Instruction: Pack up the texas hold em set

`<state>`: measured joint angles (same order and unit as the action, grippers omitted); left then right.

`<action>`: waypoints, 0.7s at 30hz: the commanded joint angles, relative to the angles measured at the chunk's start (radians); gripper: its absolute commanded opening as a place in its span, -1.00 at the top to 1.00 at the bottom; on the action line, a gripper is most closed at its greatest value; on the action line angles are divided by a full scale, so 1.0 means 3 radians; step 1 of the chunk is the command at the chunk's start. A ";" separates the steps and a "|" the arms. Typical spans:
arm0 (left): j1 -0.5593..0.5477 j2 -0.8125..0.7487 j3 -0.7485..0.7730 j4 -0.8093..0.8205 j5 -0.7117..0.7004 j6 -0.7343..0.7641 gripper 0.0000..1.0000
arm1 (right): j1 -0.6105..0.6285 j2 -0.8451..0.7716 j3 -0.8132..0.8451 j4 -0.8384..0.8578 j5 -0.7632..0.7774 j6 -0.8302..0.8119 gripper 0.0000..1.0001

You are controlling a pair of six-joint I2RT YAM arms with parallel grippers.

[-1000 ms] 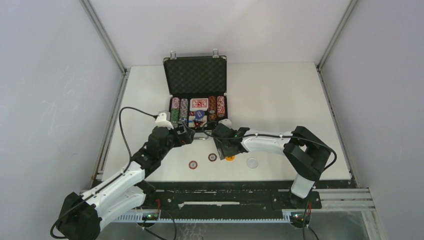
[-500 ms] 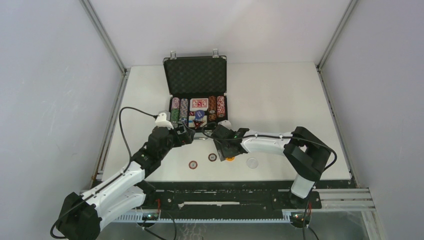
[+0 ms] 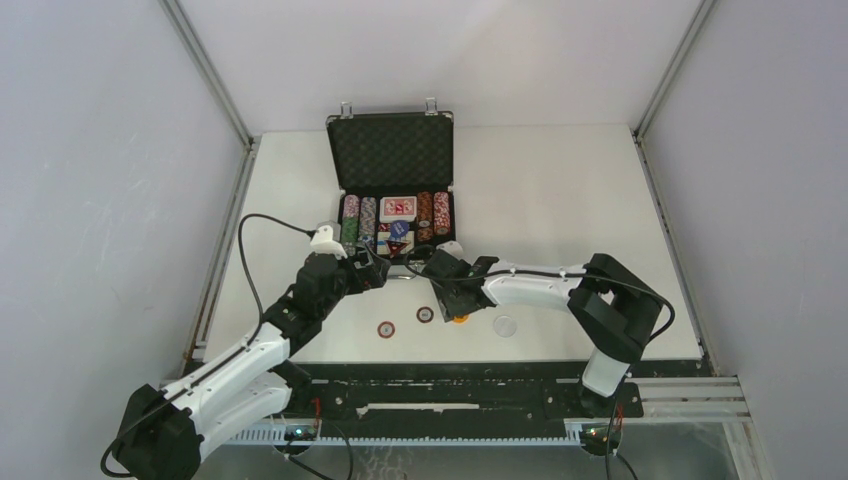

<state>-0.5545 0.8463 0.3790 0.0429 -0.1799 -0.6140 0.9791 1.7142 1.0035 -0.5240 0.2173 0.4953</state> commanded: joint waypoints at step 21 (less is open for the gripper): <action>-0.0013 0.0013 -0.0037 0.0128 0.0008 -0.0021 -0.97 | -0.0104 -0.0072 0.0545 -0.0139 -0.0008 -0.0274 -0.15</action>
<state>-0.5545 0.8509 0.3790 0.0429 -0.1795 -0.6140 0.9627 1.6821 1.0824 -0.5812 0.2218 0.4606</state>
